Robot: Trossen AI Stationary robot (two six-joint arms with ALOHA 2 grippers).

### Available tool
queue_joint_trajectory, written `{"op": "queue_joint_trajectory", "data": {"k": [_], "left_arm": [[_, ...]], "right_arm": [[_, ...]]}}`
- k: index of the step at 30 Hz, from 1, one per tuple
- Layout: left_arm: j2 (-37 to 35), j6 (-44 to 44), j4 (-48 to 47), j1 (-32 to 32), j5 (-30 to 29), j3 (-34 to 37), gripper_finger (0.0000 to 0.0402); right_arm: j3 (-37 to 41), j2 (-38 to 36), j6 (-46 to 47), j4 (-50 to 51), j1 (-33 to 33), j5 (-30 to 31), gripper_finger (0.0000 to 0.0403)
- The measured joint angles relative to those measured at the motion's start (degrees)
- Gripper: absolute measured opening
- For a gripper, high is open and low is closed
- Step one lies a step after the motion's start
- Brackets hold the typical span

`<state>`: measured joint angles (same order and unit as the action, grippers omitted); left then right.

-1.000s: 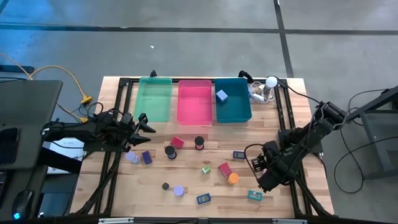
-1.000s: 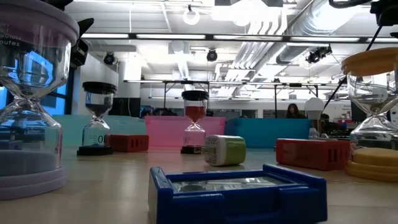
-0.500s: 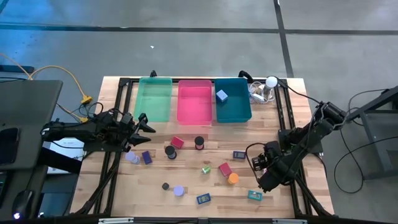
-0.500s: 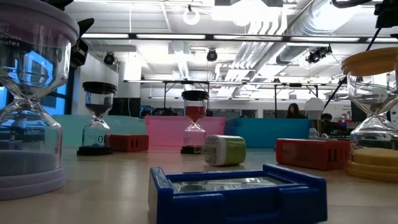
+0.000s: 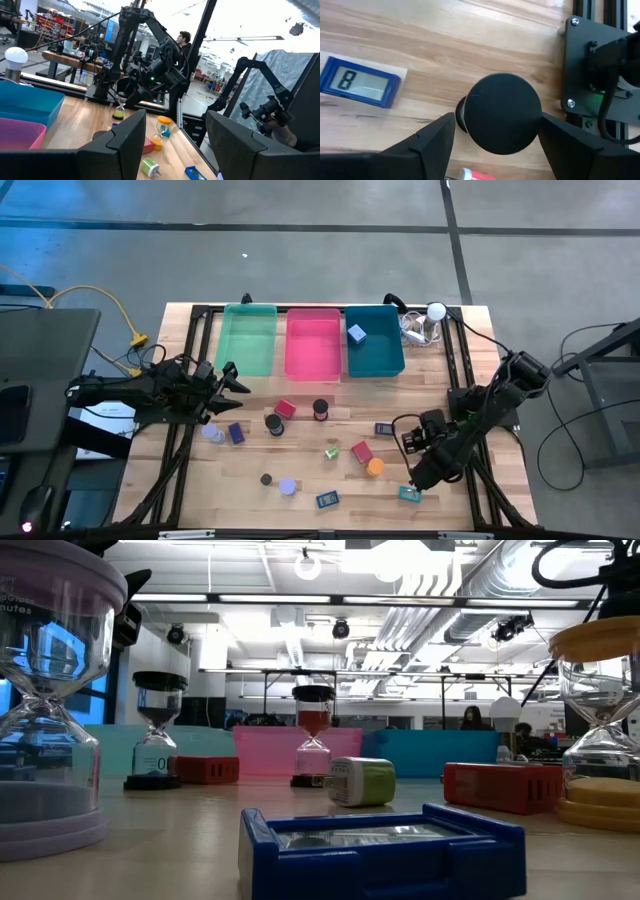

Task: Pick & Place Office items
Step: Put the green hourglass into the green bin

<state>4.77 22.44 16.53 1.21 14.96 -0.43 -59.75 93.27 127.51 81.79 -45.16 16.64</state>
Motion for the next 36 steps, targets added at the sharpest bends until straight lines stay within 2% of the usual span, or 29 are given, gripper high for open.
{"op": "queue_joint_trajectory", "data": {"k": [4,14,24,29,32,36], "left_arm": [[0.0,0.0,0.0,0.0,0.0,0.0,0.0203],[0.0,0.1,0.0,0.0,0.1,0.0,0.0203],[0.0,0.1,0.0,0.0,0.1,0.0,0.0203],[0.0,0.1,0.0,0.0,0.1,0.0,0.0203],[0.0,0.1,0.0,0.0,0.1,0.0,0.0203],[0.0,0.1,0.0,0.0,0.1,0.0,0.0203]], "right_arm": [[0.0,0.0,-0.1,0.1,0.4,3.0,0.0265],[0.1,0.0,-0.2,0.0,0.7,3.1,0.0265],[6.8,0.0,-0.2,-7.2,1.1,4.9,0.0265],[8.2,0.0,0.1,-7.3,1.1,4.5,0.0265],[8.3,0.0,0.1,-7.3,1.1,4.5,0.0253],[8.3,0.0,0.2,-7.3,1.1,4.5,0.0215]]}}
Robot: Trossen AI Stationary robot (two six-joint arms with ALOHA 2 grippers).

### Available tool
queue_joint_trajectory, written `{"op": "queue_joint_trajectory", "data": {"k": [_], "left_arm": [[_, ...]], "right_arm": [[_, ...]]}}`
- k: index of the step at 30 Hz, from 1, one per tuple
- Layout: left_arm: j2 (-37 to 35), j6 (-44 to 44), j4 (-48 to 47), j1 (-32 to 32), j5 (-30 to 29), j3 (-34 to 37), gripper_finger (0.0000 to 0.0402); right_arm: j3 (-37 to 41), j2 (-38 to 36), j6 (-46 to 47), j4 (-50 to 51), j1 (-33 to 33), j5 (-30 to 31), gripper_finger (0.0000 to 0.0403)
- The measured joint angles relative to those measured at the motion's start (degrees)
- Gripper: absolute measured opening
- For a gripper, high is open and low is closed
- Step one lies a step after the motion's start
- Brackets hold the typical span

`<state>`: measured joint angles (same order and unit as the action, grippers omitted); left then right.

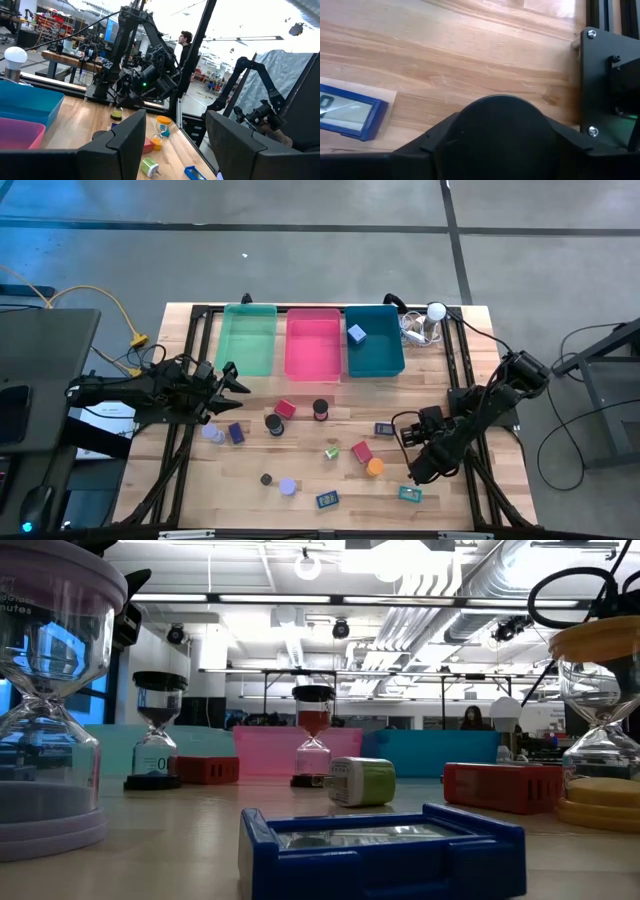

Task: Pick & Place Office items
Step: Put the green hourglass into the green bin

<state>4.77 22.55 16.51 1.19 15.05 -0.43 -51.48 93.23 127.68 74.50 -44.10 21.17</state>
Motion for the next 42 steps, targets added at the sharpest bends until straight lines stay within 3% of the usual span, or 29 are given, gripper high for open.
{"op": "queue_joint_trajectory", "data": {"k": [3,16,24,29,32,38,42], "left_arm": [[0.0,0.2,0.0,0.0,0.0,0.0,0.0203],[0.0,-0.8,0.5,-2.1,-1.2,0.0,0.0203],[4.6,-17.7,4.9,-11.5,-9.7,0.0,0.0203],[14.2,-32.0,20.6,-20.7,-12.0,0.0,0.0203],[22.2,-39.1,29.2,-26.3,-16.8,-0.7,0.0203],[43.6,-47.3,36.9,-33.5,-27.6,-8.7,0.0203],[59.6,-55.6,43.2,-35.7,-33.9,-16.4,0.0203]], "right_arm": [[0.0,0.0,-0.2,0.0,0.0,0.8,0.0182],[-1.4,0.0,-2.5,0.1,0.0,3.1,0.0186],[-7.8,0.0,-6.9,0.2,0.0,14.8,0.0182],[-14.4,0.0,-11.6,0.0,0.0,24.0,0.0184],[-18.3,0.0,-16.2,-1.5,0.1,30.2,0.0184],[-23.8,0.0,-34.3,-12.9,2.1,37.1,0.0182],[-25.3,0.0,-50.7,-26.8,4.3,38.0,0.0186]]}}
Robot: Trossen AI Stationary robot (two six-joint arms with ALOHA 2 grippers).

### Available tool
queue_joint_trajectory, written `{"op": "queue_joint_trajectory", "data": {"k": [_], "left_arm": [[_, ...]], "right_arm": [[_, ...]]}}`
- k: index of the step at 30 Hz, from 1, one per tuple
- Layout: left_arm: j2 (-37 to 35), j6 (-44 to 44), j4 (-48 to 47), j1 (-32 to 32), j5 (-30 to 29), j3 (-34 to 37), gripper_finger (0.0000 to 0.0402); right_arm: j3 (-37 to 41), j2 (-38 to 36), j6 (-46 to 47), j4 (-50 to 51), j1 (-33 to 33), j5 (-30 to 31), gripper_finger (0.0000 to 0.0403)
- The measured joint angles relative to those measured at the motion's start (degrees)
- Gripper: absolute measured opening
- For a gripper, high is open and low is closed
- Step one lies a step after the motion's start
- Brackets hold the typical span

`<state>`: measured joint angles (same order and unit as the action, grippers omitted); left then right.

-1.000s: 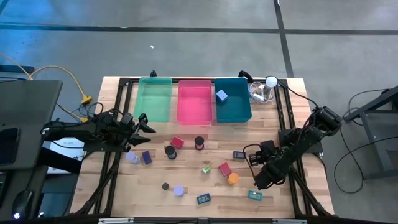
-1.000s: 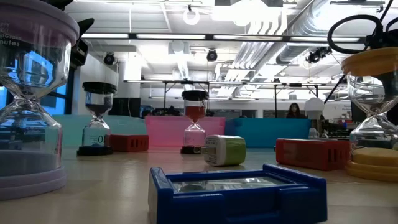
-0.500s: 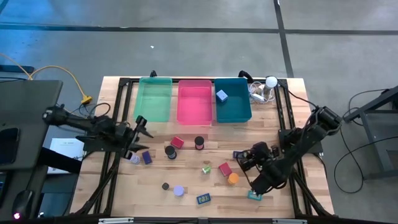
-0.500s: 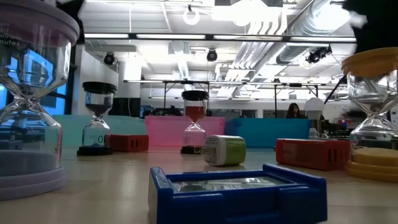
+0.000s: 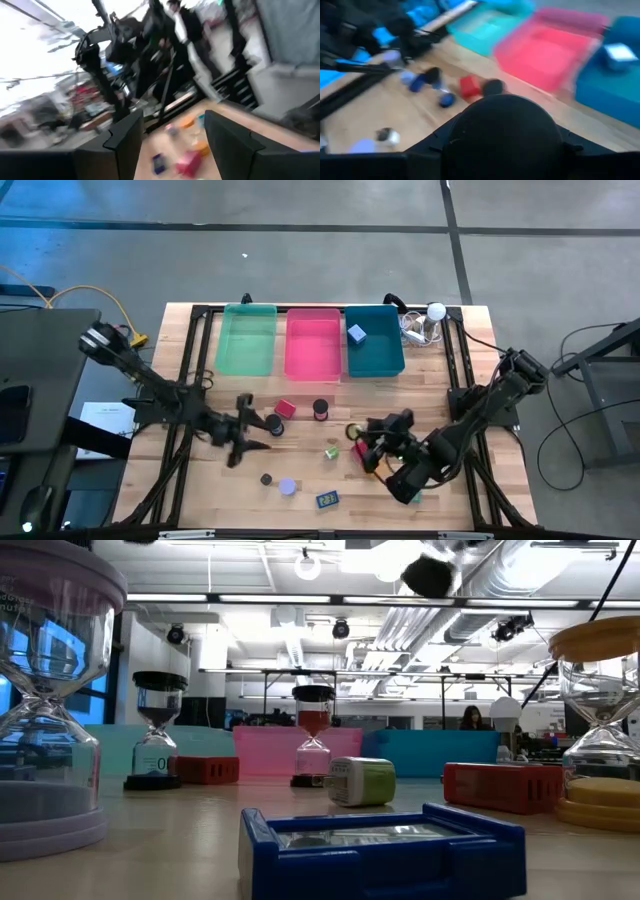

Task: Pick & Place Office items
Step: Put the green hourglass into the green bin

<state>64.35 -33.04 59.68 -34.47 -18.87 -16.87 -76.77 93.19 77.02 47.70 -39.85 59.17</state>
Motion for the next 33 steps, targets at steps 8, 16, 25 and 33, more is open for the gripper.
{"op": "queue_joint_trajectory", "data": {"k": [8,16,25,33], "left_arm": [[21.5,-15.0,9.1,-3.1,-8.8,-13.6,0.0203],[29.2,-10.3,14.3,-5.6,-11.3,-16.6,0.0203],[29.3,-19.2,14.7,-8.1,-13.3,-16.5,0.0204],[29.3,-18.3,16.2,-7.3,-26.7,-16.8,0.0264]], "right_arm": [[0.0,0.0,-30.9,-29.2,3.7,-5.6,0.0182],[-0.1,0.0,-37.8,-36.1,4.8,-9.7,0.0182],[0.0,0.0,-37.9,-36.5,4.8,-9.7,0.0186],[0.0,0.0,-38.3,-36.5,4.8,-9.7,0.0182]]}}
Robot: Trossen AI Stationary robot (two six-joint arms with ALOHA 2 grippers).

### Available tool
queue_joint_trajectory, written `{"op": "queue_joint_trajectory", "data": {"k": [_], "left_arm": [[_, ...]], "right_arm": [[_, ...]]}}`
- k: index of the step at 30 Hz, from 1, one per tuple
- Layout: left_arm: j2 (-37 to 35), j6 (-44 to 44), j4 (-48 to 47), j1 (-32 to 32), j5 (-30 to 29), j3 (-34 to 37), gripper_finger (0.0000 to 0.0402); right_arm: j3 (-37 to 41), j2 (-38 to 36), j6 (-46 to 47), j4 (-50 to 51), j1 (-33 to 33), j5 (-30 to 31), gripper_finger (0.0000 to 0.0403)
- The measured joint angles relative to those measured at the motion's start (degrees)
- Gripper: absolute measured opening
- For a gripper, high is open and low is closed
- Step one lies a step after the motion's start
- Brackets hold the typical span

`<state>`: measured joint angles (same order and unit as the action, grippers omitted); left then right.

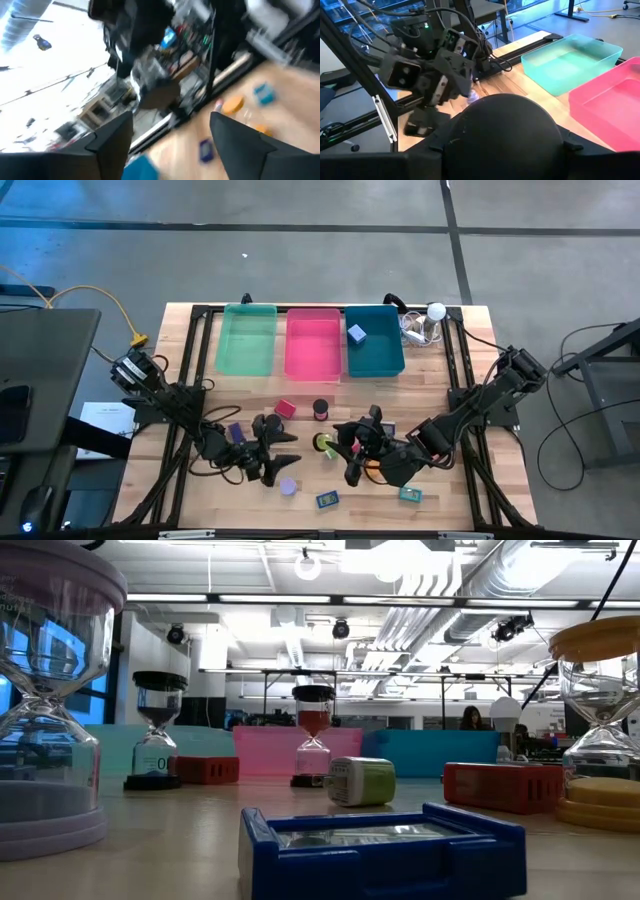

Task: Pick & Place Office items
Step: Put the green hourglass into the green bin

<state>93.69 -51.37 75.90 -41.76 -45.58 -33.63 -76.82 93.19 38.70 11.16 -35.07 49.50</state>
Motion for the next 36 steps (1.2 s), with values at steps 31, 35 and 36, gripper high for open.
{"op": "queue_joint_trajectory", "data": {"k": [31,35,36], "left_arm": [[0.0,22.2,-0.3,0.6,7.2,0.0,0.0387],[0.0,24.9,0.7,2.1,8.3,0.0,0.0387],[0.0,25.2,0.8,2.5,8.8,0.0,0.0387]], "right_arm": [[0.0,0.0,0.6,-0.3,2.5,-3.8,0.0186],[0.0,0.0,0.0,-1.9,3.0,-5.4,0.0184],[0.0,0.0,-0.7,-2.3,3.0,-5.6,0.0181]]}}
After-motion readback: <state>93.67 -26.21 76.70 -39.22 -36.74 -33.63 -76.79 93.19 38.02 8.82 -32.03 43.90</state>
